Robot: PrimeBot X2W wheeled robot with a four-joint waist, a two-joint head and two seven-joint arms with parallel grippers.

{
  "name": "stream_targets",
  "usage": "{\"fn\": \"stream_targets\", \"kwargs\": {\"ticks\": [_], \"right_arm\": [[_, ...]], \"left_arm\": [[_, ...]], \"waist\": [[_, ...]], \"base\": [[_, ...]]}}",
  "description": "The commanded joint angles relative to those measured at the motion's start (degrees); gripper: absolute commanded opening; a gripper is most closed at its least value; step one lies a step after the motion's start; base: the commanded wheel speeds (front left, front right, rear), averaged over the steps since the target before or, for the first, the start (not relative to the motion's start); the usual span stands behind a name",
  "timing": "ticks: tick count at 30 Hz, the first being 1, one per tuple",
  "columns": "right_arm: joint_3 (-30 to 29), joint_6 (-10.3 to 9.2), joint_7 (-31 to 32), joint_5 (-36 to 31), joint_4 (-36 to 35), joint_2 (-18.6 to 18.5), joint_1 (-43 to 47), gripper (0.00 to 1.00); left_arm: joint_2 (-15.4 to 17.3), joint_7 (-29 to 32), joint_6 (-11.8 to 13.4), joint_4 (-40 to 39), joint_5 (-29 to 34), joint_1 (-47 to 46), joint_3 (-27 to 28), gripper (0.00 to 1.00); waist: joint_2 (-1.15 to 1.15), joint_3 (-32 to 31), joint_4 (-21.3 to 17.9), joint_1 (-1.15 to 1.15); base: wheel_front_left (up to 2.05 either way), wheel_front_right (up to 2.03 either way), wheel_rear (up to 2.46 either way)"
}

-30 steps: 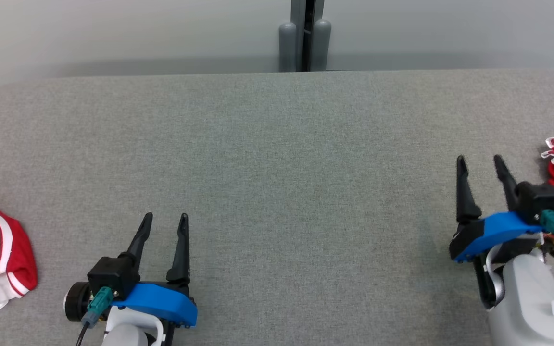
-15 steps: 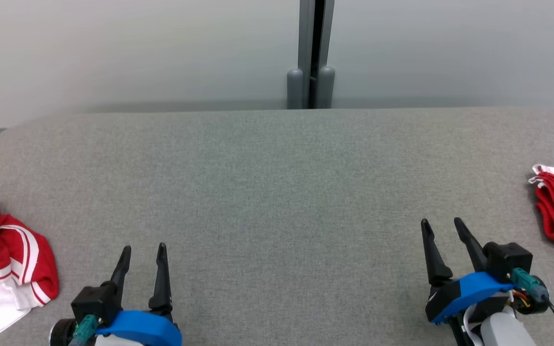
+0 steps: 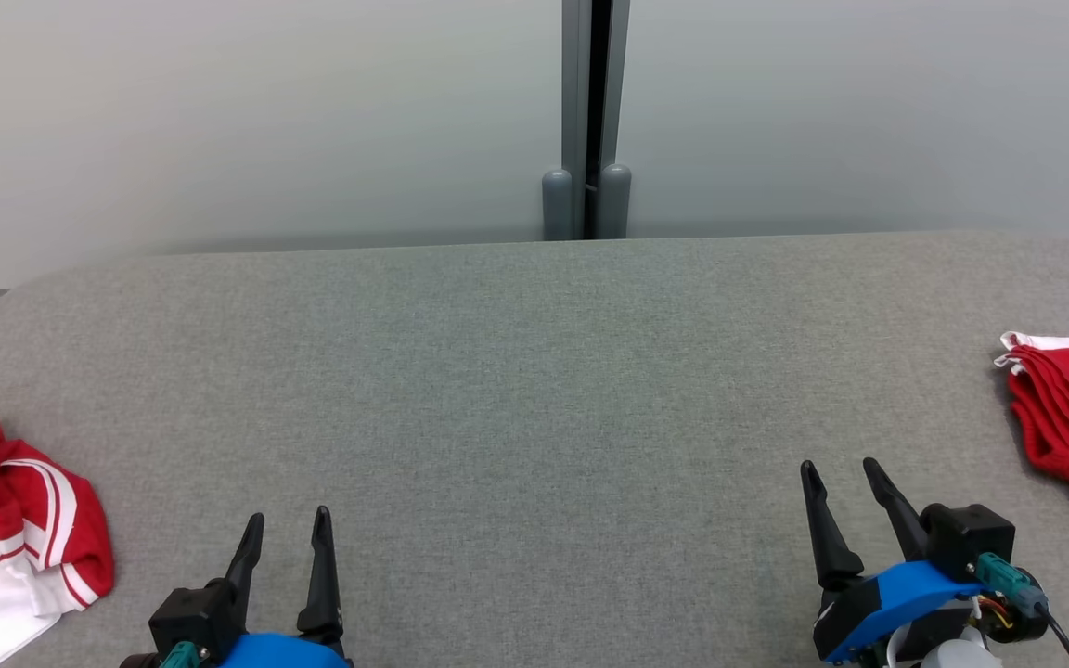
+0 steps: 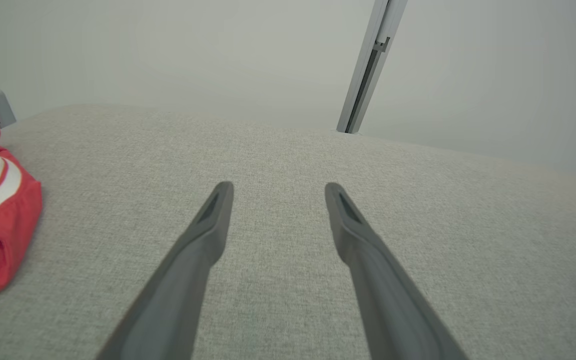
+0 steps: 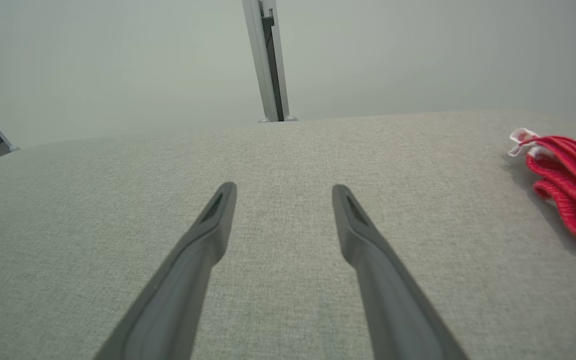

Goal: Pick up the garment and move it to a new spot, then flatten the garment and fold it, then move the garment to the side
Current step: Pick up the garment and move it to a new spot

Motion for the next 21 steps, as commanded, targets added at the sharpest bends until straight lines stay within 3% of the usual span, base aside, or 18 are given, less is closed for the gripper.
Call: {"fn": "stream_targets", "kwargs": {"ticks": [1, 9, 21], "right_arm": [[0.02, 0.0, -0.18, 0.03, -0.02, -0.14, 0.48, 1.0], [1.18, 0.0, -0.18, -0.05, 0.36, -0.13, -0.4, 1.0], [5.37, 0.0, -0.18, 1.23, 0.65, -0.14, -1.81, 1.0]], "left_arm": [[-0.06, -0.15, 0.07, -0.3, -0.24, 0.36, 0.03, 1.0], [-0.03, -0.15, 0.51, 0.44, -0.64, -0.85, -0.15, 1.0], [-0.07, -0.14, 1.09, 1.51, -0.98, -1.54, 4.55, 1.0]], "waist": [[0.0, 0.1, 0.11, 0.01], [0.0, 1.77, 4.01, 0.01], [0.0, 4.33, 18.49, 0.01]], "base": [[0.0, 0.0, 0.0], [0.0, 0.0, 0.0], [0.0, 0.0, 0.0]]}}
